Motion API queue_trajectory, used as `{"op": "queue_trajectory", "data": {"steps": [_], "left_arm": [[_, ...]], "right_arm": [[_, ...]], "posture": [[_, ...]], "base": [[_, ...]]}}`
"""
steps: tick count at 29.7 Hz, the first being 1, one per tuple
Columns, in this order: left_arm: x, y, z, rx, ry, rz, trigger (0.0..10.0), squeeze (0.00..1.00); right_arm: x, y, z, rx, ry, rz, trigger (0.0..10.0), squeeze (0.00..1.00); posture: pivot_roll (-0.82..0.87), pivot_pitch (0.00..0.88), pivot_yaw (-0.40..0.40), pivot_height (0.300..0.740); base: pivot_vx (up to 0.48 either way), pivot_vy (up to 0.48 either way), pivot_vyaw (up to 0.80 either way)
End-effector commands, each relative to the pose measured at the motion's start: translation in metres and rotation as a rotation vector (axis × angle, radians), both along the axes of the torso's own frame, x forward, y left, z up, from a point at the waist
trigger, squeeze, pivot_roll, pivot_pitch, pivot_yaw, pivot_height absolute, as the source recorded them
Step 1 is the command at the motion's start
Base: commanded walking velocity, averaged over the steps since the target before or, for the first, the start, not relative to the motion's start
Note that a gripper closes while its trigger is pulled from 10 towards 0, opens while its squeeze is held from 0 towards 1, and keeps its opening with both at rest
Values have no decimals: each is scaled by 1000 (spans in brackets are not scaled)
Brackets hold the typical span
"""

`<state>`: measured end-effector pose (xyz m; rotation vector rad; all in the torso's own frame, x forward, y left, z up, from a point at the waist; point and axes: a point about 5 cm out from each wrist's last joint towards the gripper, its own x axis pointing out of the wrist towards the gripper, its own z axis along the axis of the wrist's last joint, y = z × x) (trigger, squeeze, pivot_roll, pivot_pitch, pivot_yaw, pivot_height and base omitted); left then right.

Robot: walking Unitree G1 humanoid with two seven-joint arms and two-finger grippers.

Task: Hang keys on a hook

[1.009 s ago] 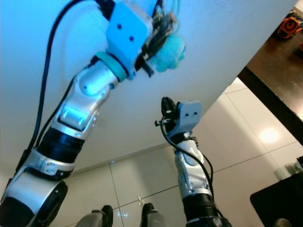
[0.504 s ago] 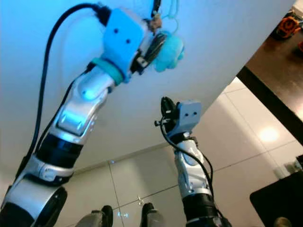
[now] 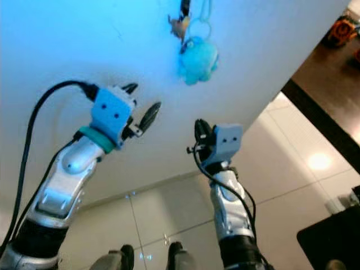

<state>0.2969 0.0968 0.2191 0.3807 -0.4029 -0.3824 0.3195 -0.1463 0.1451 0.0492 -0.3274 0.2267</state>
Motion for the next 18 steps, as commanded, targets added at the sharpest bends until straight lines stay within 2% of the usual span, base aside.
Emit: {"op": "queue_trajectory", "data": {"steps": [1,2,4,5,6,7,8,9,11,12,13,15,18], "left_arm": [[-2,7,-21,35,67,44,10000,0],[-4,11,-28,40,84,63,10000,0],[-5,27,-61,52,180,166,10000,0],[-5,27,-61,52,180,166,10000,0],[-6,40,-90,79,255,246,10000,0],[-6,40,-90,79,255,246,10000,0],[-9,49,-109,102,307,297,10000,0],[-9,49,-109,102,307,297,10000,0],[-17,68,-160,98,487,408,10000,0],[-17,68,-160,98,487,408,10000,0],[-25,74,-186,97,589,457,10000,0],[-28,76,-198,128,636,464,10000,0],[-33,76,-206,149,669,463,10000,0]], "right_arm": [[-7,-5,-15,-4,61,-12,10000,0],[-9,-5,-19,-6,73,-13,10000,0],[-20,-9,-43,-23,150,-25,10000,0],[-20,-9,-43,-23,150,-25,10000,0],[-27,-12,-62,-43,215,-37,10000,0],[-27,-12,-62,-43,215,-37,10000,0],[-33,-14,-74,-57,260,-45,10000,0],[-33,-14,-74,-57,260,-45,10000,0],[-45,-24,-108,-72,401,-79,10000,0],[-45,-24,-108,-72,401,-79,10000,0],[-55,-32,-129,-61,498,-111,10000,0],[-64,-39,-143,-45,574,-147,10000,0],[-80,-48,-160,-38,671,-205,10000,0]], "posture": [[-14,199,-7,740],[-14,199,-7,740],[-10,192,-17,740],[-10,192,-17,740],[-16,191,-18,740],[-16,191,-18,740],[-19,190,-18,740],[-19,190,-18,740],[-33,183,-28,740],[-33,183,-28,740],[-33,180,-31,740],[-34,178,-31,740],[-40,175,-25,740]], "base": [[0,0,0],[0,0,0],[0,0,0],[0,0,0],[0,0,0],[0,0,0],[0,0,0],[0,0,0],[0,0,0],[0,0,0],[0,0,0],[0,0,0],[0,0,0]]}}
